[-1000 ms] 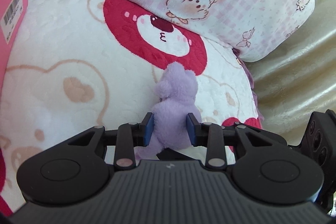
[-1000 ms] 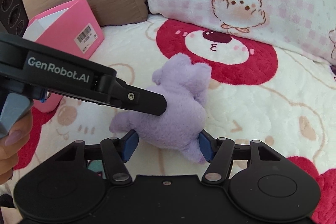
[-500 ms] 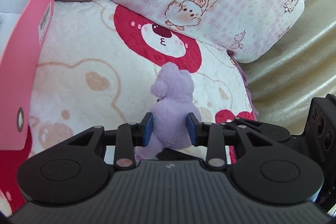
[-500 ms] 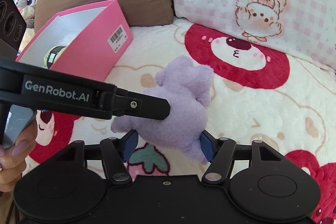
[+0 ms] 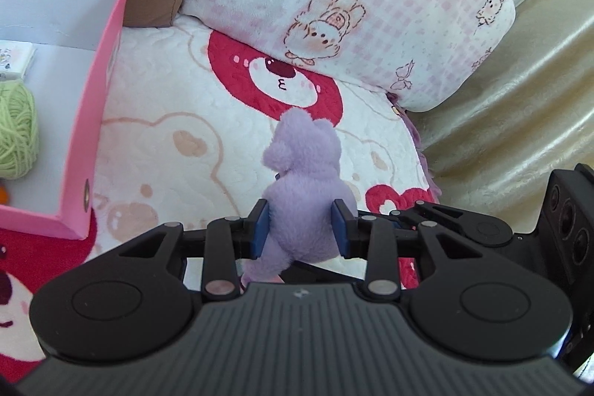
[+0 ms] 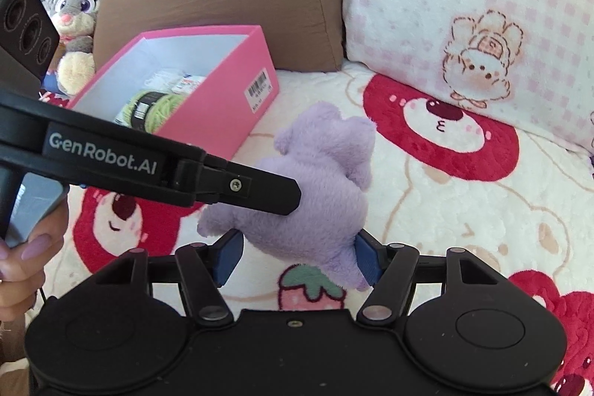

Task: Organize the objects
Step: 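Lift the purple plush toy up with the left gripper, then carry the purple plush toy over the pink box and lower it inside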

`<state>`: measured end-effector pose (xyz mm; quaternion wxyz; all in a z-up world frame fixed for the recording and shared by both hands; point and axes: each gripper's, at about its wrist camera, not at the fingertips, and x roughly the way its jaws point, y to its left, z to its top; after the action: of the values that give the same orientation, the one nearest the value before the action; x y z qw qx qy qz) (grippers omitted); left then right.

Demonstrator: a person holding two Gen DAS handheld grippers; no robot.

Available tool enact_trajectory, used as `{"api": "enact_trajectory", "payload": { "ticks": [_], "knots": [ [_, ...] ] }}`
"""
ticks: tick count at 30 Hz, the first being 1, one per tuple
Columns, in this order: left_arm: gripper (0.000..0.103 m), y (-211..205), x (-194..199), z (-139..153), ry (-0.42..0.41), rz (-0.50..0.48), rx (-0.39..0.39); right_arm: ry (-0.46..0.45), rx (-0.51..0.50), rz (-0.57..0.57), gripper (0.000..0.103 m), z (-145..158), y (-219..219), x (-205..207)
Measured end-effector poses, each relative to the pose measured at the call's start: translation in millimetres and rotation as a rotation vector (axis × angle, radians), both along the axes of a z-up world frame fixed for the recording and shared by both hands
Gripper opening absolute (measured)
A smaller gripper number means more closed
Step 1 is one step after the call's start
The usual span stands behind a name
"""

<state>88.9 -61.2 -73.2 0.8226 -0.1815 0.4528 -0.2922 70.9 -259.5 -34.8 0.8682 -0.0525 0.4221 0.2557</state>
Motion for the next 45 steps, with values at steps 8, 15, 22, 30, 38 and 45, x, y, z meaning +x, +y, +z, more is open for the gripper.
{"api": "enact_trajectory", "payload": {
  "ticks": [8,15,22,30,38,45],
  "knots": [
    [0.034,16,-16,8,0.014,0.001,0.019,0.01,0.022,0.025,0.072,9,13,-18],
    [0.035,27,-32,18,0.021,-0.002,0.038,0.001,0.008,0.048,0.073,16,24,-34],
    [0.036,40,-48,30,0.016,0.008,0.063,-0.013,0.011,0.072,0.073,27,36,-49],
    [0.036,63,-66,31,0.016,0.038,0.056,-0.037,0.003,0.094,0.075,34,56,-67],
    [0.037,91,-79,38,0.03,0.053,0.007,-0.079,-0.051,0.149,0.077,43,79,-86],
    [0.038,117,-97,66,-0.019,0.09,0.009,-0.095,-0.053,0.208,0.081,72,104,-94]
  ]
}}
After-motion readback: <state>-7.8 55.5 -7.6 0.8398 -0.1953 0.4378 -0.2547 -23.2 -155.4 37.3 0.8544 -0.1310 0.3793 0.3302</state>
